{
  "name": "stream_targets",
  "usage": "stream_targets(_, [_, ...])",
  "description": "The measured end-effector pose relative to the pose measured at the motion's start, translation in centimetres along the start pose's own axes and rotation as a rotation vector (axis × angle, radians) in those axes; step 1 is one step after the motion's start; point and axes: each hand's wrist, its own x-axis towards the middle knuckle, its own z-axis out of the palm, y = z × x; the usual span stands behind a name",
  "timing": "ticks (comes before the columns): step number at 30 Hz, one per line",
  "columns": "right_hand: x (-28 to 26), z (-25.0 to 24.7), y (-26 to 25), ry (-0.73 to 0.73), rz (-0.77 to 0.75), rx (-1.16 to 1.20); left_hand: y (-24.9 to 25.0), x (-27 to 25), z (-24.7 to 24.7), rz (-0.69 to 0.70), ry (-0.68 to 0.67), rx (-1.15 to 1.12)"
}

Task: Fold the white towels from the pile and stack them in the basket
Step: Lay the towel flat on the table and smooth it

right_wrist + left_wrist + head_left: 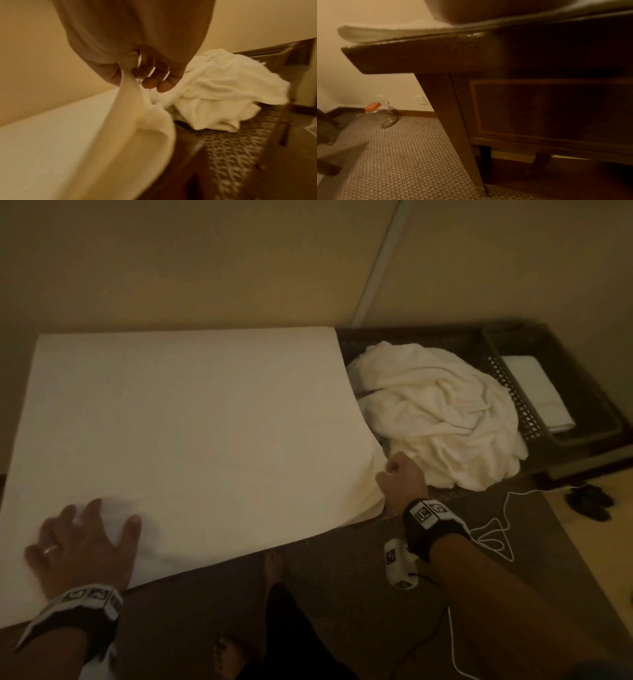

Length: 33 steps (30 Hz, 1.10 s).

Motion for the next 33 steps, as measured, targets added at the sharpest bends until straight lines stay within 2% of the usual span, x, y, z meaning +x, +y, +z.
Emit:
stream_targets(2, [-0.7, 0.5, -2.5, -0.046, -0.143, 0.030, -0.4, 0.5, 0.2, -0.004, -0.004, 0.016])
stream_targets(4, [-1.9, 1.2, -4.8, -0.251, -0.279, 0.162, -0.6, 0.6, 0.3, -0.008, -0.031, 0.020])
stream_targets(6, [-2.5, 2.1, -5.6, -0.474, -0.252, 0.376, -0.8, 0.7, 0.5, -0.006, -0.026, 0.015])
stream_targets(7, [-2.6, 2.6, -5.4, -0.480, -0.194, 0.457, -0.8, 0.7, 0.5, -0.004, -0.019, 0.015])
stream_targets(8, [-2.5, 3.0, -4.8, -0.387, -0.143, 0.471, -0.8, 0.7, 0.5, 0.001, -0.013, 0.011])
stream_targets(9, [-2.1, 3.3, -3.7, -0.234, -0.125, 0.351, -0.7, 0.6, 0.5, 0.008, -0.005, 0.004])
stream_targets(10, [-1.6, 3.5, -2.2, -0.108, -0.118, 0.126, -0.6, 0.6, 0.4, 0.016, 0.007, 0.000])
stream_targets(11, [-1.3, 3.7, -0.8, -0.052, -0.106, -0.107, -0.5, 0.5, 0.3, 0.026, 0.019, -0.007])
stream_targets(12, [-1.3, 3.7, 0.5, -0.059, -0.079, -0.274, -0.4, 0.3, 0.3, 0.028, 0.027, -0.015])
stream_targets(13, [-1.3, 3.8, 1.6, -0.094, -0.028, -0.336, -0.3, 0.2, 0.2, 0.026, 0.029, -0.023])
stream_targets(15, [-1.2, 3.7, 3.0, -0.111, 0.035, -0.260, -0.4, 0.4, 0.2, 0.026, 0.028, -0.021])
stream_targets(21, [-1.0, 2.0, 5.1, 0.122, 0.162, 0.085, -0.5, 1.0, -0.1, 0.016, 0.005, 0.023])
stream_targets(23, [-0.9, 1.8, 6.0, 0.120, 0.099, 0.025, -0.5, 1.0, 0.0, 0.012, 0.008, 0.017])
stream_targets(26, [-0.8, 2.4, 7.0, -0.040, -0.005, -0.301, -0.5, 0.7, -0.1, 0.029, 0.021, 0.021])
stream_targets(28, [-0.9, 2.8, 6.5, -0.083, -0.033, -0.442, -0.6, 0.6, -0.2, 0.039, 0.033, 0.003])
stream_targets(31, [-1.5, 3.2, 3.7, 0.059, -0.171, -0.670, -0.7, 0.6, 0.1, 0.052, 0.063, 0.008])
stream_targets(33, [-2.2, 4.4, 0.7, 0.102, -0.356, -0.616, -1.0, 0.7, 0.3, 0.048, 0.044, 0.017])
